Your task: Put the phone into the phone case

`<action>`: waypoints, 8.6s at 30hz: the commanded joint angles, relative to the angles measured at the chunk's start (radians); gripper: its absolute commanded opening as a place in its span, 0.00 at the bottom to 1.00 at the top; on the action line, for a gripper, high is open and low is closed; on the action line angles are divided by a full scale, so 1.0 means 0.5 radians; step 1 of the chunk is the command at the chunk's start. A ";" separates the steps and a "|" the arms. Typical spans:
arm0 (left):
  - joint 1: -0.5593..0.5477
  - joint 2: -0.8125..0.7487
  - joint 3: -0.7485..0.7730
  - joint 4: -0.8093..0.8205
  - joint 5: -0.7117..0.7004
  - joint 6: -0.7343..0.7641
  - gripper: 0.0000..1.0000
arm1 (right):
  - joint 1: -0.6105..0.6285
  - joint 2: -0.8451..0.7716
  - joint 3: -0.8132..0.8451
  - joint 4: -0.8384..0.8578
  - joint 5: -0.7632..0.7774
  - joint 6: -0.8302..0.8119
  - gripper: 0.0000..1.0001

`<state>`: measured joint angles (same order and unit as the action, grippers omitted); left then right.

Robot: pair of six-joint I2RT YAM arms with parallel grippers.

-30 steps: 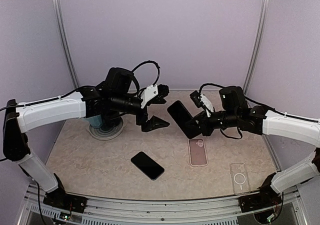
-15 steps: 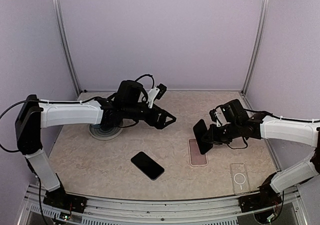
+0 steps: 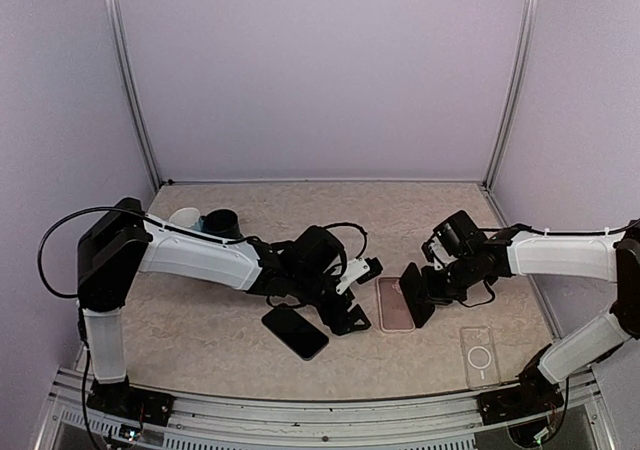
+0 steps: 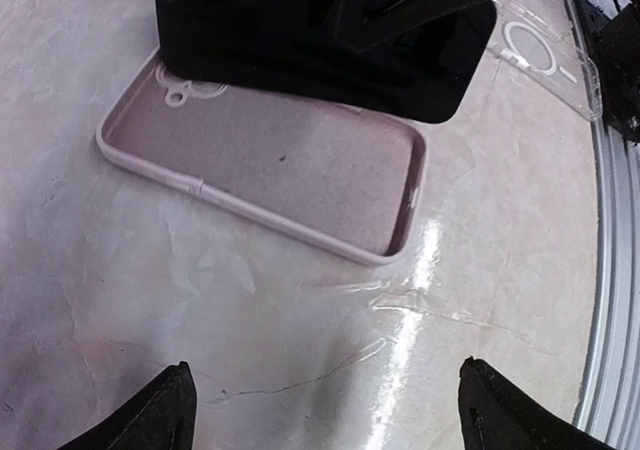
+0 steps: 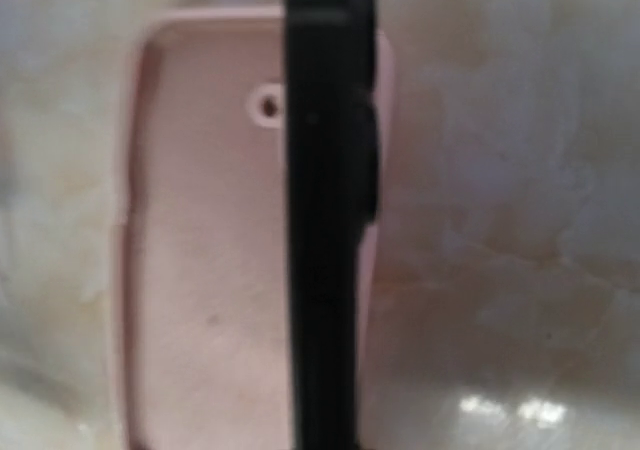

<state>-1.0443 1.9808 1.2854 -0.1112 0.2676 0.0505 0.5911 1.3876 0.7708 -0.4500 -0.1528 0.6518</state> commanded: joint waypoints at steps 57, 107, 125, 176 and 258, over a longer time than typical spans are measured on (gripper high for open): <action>0.218 0.411 0.010 0.829 -0.373 -2.147 0.65 | -0.142 0.670 0.157 0.768 -0.533 0.050 0.00; 0.233 0.578 0.020 0.987 -0.101 -2.210 0.54 | -0.072 0.651 0.603 0.057 0.054 -0.170 0.80; 0.236 0.689 0.189 0.910 -0.117 -2.169 0.51 | -0.207 0.837 0.669 0.099 0.013 -0.399 0.35; 0.369 0.819 0.389 0.328 -0.008 -1.808 0.55 | 0.091 1.201 0.326 0.105 0.146 -0.258 0.00; 0.309 0.816 0.392 0.242 0.083 -1.736 0.49 | 0.075 0.774 0.844 -0.275 0.029 -0.455 0.02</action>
<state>-0.8848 2.3253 1.5322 0.1596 0.3073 -0.8173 0.6640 1.7908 1.1297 -0.6476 -0.1013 0.4599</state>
